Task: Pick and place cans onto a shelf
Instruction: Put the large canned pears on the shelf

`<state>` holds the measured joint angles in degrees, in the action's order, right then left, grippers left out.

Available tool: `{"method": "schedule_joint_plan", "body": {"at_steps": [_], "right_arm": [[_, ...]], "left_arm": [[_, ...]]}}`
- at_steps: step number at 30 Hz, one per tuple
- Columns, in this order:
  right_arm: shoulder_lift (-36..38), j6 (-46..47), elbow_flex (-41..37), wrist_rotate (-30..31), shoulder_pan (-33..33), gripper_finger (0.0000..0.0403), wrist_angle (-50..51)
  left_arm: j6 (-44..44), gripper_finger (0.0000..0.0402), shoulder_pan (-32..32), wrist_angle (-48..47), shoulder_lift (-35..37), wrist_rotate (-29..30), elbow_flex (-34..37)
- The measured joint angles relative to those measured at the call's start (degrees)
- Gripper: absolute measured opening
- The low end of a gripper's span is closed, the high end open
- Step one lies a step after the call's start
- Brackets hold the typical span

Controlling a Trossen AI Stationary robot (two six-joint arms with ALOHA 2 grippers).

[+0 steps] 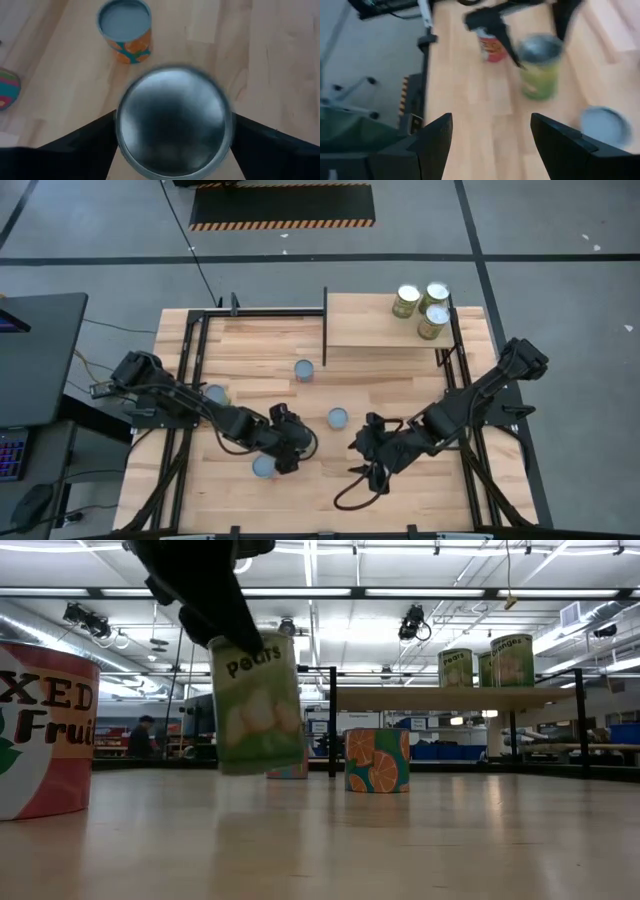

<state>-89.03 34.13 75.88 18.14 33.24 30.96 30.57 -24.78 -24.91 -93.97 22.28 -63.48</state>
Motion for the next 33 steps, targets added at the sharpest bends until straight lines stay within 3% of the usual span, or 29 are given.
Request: {"method": "schedule_joint_plan", "body": {"at_steps": [7,15,18,23,30,33], "right_arm": [[0.0,-5.1,-8.9,-0.2,-2.2,0.0275,-12.6],[0.0,-11.5,-11.7,-1.7,-7.2,0.0289,-18.3],[-0.9,-14.6,-11.6,-3.2,-9.5,0.031,-20.2],[-5.8,-18.7,-11.5,-8.1,-12.2,0.0352,-26.7],[-13.3,-22.7,-8.9,-13.3,-14.4,0.0397,-31.9],[-16.7,-26.8,-5.0,-13.3,-15.6,0.0397,-31.9]], "left_arm": [[-0.2,0.0354,1.3,1.9,-2.6,-0.8,0.0],[-2.3,0.0355,1.9,2.2,-0.4,-1.1,-3.0],[-3.1,0.0355,2.1,-2.5,0.3,-2.1,-6.4],[-3.0,0.0355,2.6,-18.0,4.4,-0.9,-11.2],[4.4,0.0355,2.3,-36.4,15.0,2.6,-8.6],[7.2,0.0355,2.4,-36.8,19.1,4.1,-6.1]]}}
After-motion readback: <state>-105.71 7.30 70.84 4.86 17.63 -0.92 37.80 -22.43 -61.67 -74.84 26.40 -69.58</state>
